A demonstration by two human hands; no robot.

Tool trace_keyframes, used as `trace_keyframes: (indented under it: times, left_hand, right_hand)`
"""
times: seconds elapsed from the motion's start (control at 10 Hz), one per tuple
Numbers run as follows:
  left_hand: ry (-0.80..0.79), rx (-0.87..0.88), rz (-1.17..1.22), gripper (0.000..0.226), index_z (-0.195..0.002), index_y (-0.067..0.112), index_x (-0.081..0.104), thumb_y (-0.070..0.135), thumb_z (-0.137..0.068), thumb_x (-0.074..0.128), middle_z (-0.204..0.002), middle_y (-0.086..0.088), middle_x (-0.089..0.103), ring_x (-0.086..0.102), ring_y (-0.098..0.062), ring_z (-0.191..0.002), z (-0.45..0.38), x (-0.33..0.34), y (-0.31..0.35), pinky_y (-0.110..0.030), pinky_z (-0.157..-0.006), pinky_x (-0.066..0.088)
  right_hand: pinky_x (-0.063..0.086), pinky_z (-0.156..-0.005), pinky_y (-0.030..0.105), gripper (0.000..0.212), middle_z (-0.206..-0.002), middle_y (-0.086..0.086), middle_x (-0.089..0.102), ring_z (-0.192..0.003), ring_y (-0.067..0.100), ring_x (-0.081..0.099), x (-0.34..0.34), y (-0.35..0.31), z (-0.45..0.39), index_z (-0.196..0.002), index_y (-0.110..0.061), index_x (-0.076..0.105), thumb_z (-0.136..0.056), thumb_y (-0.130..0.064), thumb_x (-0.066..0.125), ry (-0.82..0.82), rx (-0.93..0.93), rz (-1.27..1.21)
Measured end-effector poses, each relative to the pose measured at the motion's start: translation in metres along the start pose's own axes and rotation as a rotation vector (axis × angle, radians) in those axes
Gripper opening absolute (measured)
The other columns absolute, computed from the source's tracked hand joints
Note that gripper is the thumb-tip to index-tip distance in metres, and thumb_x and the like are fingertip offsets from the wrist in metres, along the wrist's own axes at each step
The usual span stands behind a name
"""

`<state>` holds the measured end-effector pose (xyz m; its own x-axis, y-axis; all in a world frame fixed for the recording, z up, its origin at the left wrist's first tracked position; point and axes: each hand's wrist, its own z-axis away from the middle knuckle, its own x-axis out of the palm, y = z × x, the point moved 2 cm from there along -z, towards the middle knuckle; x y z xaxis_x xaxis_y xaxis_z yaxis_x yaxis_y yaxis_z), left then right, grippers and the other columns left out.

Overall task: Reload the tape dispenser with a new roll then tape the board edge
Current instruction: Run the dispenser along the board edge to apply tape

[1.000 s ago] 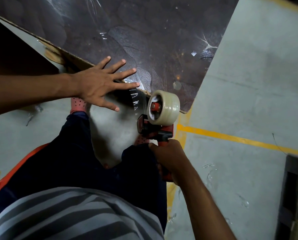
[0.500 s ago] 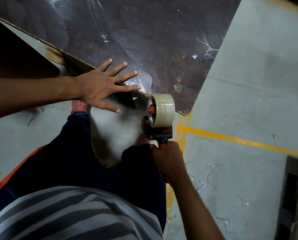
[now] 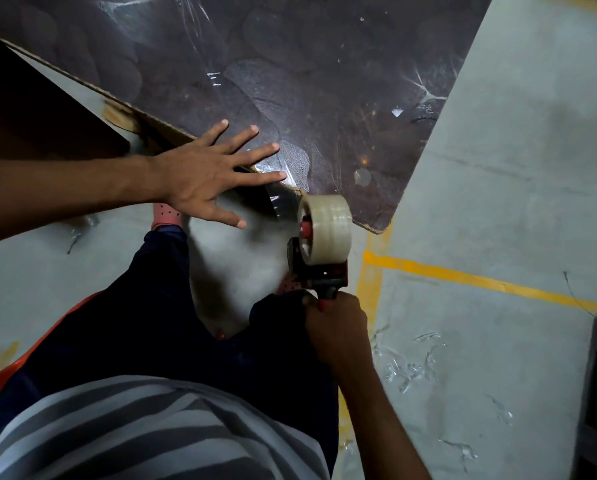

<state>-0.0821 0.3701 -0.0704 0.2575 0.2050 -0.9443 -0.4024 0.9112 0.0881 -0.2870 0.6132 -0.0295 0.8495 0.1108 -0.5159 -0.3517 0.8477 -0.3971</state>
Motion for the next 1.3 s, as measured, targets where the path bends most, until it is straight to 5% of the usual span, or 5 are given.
trace_keyframes:
  times: [0.3, 0.7, 1.0, 1.2, 1.3]
  left_hand:
    - [0.003, -0.013, -0.013, 0.102, -0.167, 0.046, -0.011, 0.096, -0.085, 0.023, -0.18, -0.004, -0.011, -0.005, -0.045, -0.165, 0.0, 0.009, 0.0, -0.072, -0.128, 0.006]
    - [0.196, -0.253, 0.305, 0.083, -0.169, 0.044, 0.009, 0.083, -0.096, 0.024, -0.17, 0.0, 0.04, 0.043, -0.031, -0.151, -0.012, -0.021, -0.02, -0.054, -0.116, 0.037]
    - [0.359, -0.475, 0.267, 0.079, -0.17, 0.039, 0.012, 0.071, -0.099, 0.029, -0.163, 0.0, 0.05, 0.05, -0.029, -0.144, -0.059, -0.035, -0.124, -0.052, -0.115, 0.039]
    - [0.388, -0.526, 0.28, 0.083, -0.17, 0.036, 0.01, 0.07, -0.098, 0.035, -0.158, -0.003, 0.056, 0.055, -0.032, -0.138, -0.076, -0.052, -0.143, -0.052, -0.109, 0.042]
    - [0.389, -0.51, 0.309, 0.084, -0.17, 0.037, 0.011, 0.071, -0.097, 0.035, -0.158, 0.001, 0.056, 0.055, -0.029, -0.139, -0.072, -0.076, -0.143, -0.047, -0.107, 0.043]
  right_hand:
    - [0.029, -0.044, 0.022, 0.04, -0.044, -0.002, 0.041, -0.035, 0.014, 0.034, 0.001, 0.064, 0.036, -0.063, -0.02, 0.054, -0.1, -0.026, 0.068, -0.134, 0.303, -0.596]
    - [0.029, -0.04, 0.017, 0.059, -0.052, 0.003, 0.045, -0.032, 0.015, 0.038, -0.046, -0.102, -0.036, -0.072, -0.022, 0.052, -0.07, -0.081, 0.047, -0.343, -0.122, -0.966]
    - [0.046, -0.038, 0.019, 0.067, -0.059, 0.001, 0.057, -0.04, 0.01, 0.054, -0.039, -0.254, -0.21, -0.09, -0.016, 0.054, -0.093, -0.08, 0.033, -0.544, -0.267, -1.15]
    - [0.063, -0.057, 0.037, 0.055, -0.072, 0.012, 0.07, -0.056, 0.023, 0.069, -0.045, -0.277, -0.224, -0.102, -0.009, 0.059, -0.102, -0.062, 0.046, -0.337, -0.243, -0.822]
    - [0.054, -0.069, 0.038, 0.04, -0.073, 0.0, 0.068, -0.064, 0.02, 0.064, -0.073, -0.266, -0.194, -0.085, -0.022, 0.062, -0.092, -0.061, 0.067, 0.188, -0.392, -0.251]
